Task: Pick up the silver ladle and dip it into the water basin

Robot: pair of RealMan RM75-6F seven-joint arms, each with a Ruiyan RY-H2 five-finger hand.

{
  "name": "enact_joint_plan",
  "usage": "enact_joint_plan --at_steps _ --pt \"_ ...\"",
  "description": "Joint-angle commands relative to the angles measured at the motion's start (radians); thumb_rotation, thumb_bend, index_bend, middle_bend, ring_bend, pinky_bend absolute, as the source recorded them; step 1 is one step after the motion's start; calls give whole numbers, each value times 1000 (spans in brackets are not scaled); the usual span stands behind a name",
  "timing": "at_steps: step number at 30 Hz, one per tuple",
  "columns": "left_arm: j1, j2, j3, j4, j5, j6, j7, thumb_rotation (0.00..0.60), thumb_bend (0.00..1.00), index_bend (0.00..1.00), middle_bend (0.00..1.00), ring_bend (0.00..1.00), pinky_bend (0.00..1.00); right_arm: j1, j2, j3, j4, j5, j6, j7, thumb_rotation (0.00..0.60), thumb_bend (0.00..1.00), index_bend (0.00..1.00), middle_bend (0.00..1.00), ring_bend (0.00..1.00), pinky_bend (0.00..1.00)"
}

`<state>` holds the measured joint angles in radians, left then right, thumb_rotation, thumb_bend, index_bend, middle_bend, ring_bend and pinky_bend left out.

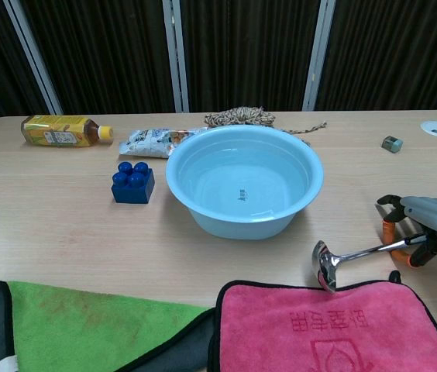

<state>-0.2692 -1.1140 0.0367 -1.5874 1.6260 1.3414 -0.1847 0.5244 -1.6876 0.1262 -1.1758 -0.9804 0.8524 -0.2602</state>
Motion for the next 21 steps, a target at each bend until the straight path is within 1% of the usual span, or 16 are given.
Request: enact_joint_plan --at_steps 1,10,21 --pt "-1 0 0 0 0 -1 -1 501 451 0 0 0 0 0 6 0 -8 -4 5 -3 600 378 635 0 0 0" --pt "-1 -1 5 -3 14 4 -1 496 452 0 0 0 0 -6 56 2 -82 10 42 -57 600 404 654 0 0 0" --pt "1 1 13 -3 35 16 -7 497 450 0 0 0 0 -14 139 14 -218 41 110 -133 600 435 688 0 0 0"
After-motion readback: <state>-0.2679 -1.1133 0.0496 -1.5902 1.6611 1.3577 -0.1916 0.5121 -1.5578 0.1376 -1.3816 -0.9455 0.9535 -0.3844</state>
